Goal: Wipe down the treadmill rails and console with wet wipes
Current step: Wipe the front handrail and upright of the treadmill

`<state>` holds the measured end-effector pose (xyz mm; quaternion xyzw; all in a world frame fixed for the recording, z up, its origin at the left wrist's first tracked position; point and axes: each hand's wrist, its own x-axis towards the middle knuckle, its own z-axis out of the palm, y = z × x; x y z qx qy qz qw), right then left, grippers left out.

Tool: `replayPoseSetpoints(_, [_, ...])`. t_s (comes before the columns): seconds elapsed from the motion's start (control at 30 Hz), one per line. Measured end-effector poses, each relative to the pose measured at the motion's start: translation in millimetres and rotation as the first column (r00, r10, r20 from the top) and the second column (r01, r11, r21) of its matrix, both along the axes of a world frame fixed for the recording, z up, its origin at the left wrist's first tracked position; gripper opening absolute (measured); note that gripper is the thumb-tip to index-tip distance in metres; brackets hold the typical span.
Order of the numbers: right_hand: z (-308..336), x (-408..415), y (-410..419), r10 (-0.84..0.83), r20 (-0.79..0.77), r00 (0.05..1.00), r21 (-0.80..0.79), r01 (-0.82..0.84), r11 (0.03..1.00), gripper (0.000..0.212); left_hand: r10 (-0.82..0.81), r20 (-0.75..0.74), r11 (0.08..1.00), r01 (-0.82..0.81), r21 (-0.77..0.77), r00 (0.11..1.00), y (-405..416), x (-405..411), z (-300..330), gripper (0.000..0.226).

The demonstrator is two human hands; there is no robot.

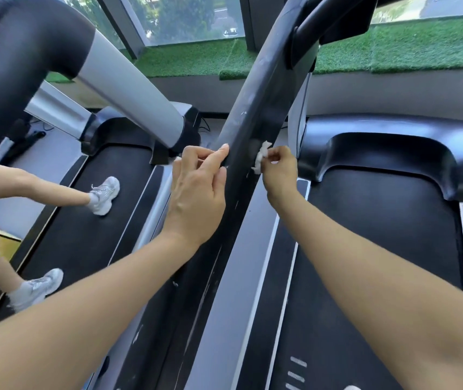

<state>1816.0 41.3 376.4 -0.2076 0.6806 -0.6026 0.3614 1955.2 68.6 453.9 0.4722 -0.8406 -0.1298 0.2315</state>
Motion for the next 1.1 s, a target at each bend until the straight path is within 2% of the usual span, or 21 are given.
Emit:
replayPoseSetpoints(0.1, [3.8, 30.9, 31.7, 0.007, 0.031, 0.999, -0.081, -0.005, 0.997, 0.024, 0.003, -0.020, 1.000, -0.003, 0.013, 1.000, -0.9, 0.3, -0.5, 0.039])
replayPoseSetpoints(0.2, [4.9, 71.5, 89.4, 0.196, 0.055, 0.979, -0.086, -0.191, 0.978, 0.029, 0.001, -0.025, 1.000, -0.001, 0.010, 1.000, -0.6, 0.6, 0.0, 0.039])
replayPoseSetpoints(0.27, [6.7, 75.5, 97.4, 0.227, 0.013, 0.974, -0.092, -0.225, 0.970, 0.031, 0.001, -0.032, 1.000, -0.001, 0.013, 1.000, 0.1, 0.4, 0.0, 0.039])
replayPoseSetpoints(0.33, [6.1, 58.4, 71.4, 0.157, -0.038, 0.987, -0.074, -0.159, 0.984, 0.032, -0.002, -0.039, 1.000, 0.003, 0.018, 0.999, 0.0, 0.8, -0.7, 0.039])
replayPoseSetpoints(0.43, [6.1, 17.5, 15.2, -0.008, -0.033, 0.999, -0.014, 0.008, 1.000, 0.031, 0.001, -0.042, 1.000, -0.001, 0.017, 0.999, -0.3, 1.2, -1.0, 0.039])
replayPoseSetpoints(0.53, [5.3, -4.8, -13.5, -0.070, -0.065, 0.995, 0.033, 0.072, 0.997, 0.026, 0.004, -0.037, 1.000, -0.004, 0.013, 0.999, 0.3, 0.3, -0.8, 0.039])
replayPoseSetpoints(0.63, [5.7, 16.0, 7.5, -0.070, -0.094, 0.993, -0.001, 0.070, 0.998, 0.023, 0.005, -0.044, 1.000, -0.004, 0.021, 0.999, 0.7, -0.1, -0.9, 0.039])
replayPoseSetpoints(0.77, [5.7, 75.8, 89.1, 0.139, -0.120, 0.983, -0.088, -0.150, 0.985, 0.034, 0.003, -0.049, 1.000, -0.002, 0.022, 0.999, 0.2, 0.7, -0.1, 0.039])
replayPoseSetpoints(0.83, [8.5, 81.6, 97.6, 0.179, -0.096, 0.979, -0.105, -0.189, 0.976, 0.037, 0.002, -0.049, 1.000, 0.000, 0.026, 0.999, 0.3, 0.8, 0.0, 0.038])
replayPoseSetpoints(0.93, [6.4, 49.7, 51.6, 0.082, -0.143, 0.986, -0.088, -0.095, 0.991, 0.034, -0.001, -0.051, 1.000, 0.002, 0.022, 0.999, -0.8, 1.6, -0.8, 0.039])
replayPoseSetpoints(1.03, [-1.7, 7.8, -2.1, -0.008, -0.049, 0.999, -0.052, 0.006, 0.999, 0.028, 0.000, -0.052, 1.000, 0.001, 0.025, 0.999, -1.3, 1.2, -1.9, 0.039])
replayPoseSetpoints(1.1, [-5.1, -2.6, -15.1, -0.043, -0.080, 0.996, 0.010, 0.044, 0.999, 0.020, 0.001, -0.047, 1.000, -0.001, 0.019, 0.999, -1.1, 0.7, -2.1, 0.039])
